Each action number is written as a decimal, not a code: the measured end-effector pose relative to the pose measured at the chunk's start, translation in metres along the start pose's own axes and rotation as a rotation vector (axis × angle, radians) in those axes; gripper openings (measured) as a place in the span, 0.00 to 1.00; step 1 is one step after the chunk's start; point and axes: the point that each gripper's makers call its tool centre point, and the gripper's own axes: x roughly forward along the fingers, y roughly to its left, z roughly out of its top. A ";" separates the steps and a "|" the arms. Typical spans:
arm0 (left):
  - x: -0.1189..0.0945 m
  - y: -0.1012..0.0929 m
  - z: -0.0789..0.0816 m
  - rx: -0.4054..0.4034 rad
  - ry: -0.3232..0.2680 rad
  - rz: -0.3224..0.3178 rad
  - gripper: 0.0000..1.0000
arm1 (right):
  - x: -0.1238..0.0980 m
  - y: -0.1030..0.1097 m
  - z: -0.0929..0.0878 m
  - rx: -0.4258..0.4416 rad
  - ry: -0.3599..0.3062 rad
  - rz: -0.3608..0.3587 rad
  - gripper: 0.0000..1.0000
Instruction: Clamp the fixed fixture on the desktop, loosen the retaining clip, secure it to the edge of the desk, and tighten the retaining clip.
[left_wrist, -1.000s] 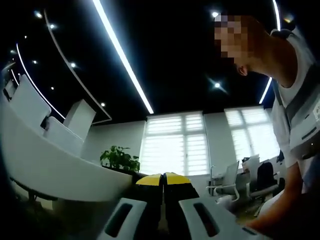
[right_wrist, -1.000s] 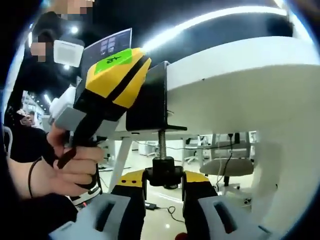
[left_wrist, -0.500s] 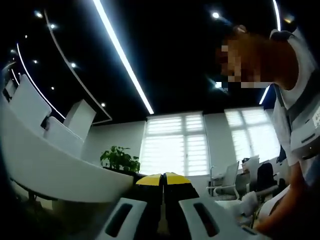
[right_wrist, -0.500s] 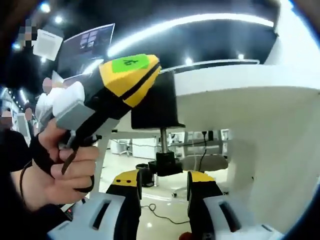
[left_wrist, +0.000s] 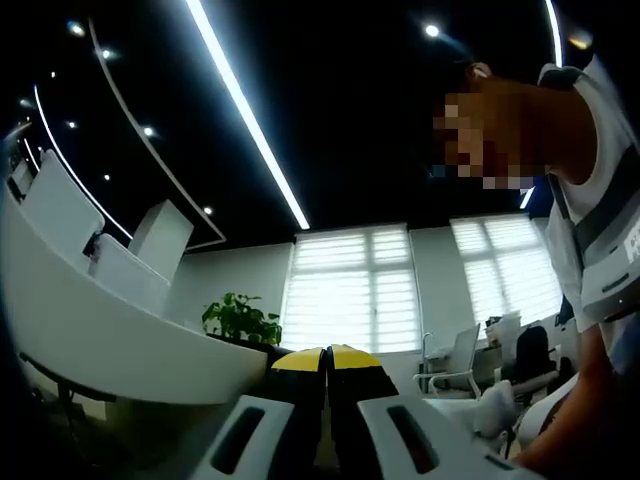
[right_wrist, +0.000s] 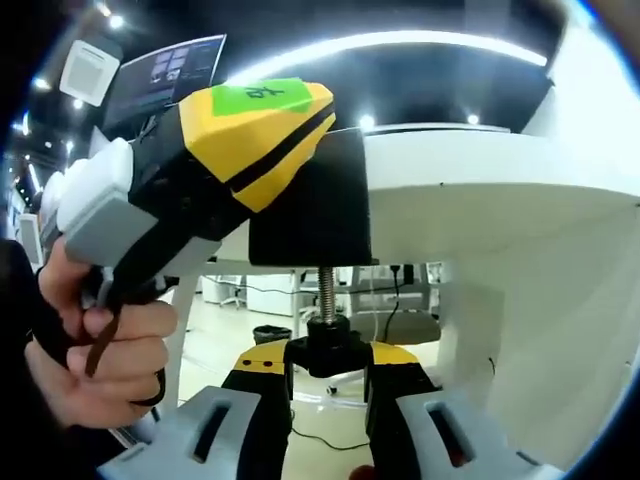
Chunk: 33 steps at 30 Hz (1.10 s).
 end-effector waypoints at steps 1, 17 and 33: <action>0.000 0.000 0.000 0.000 0.000 -0.001 0.02 | 0.000 0.000 0.000 -0.007 -0.002 0.015 0.27; 0.000 -0.001 0.000 0.003 -0.001 -0.003 0.02 | -0.003 0.013 -0.002 0.016 0.009 0.490 0.26; -0.001 0.000 -0.001 -0.005 0.000 0.002 0.02 | -0.027 0.000 -0.011 -0.021 0.027 0.268 0.34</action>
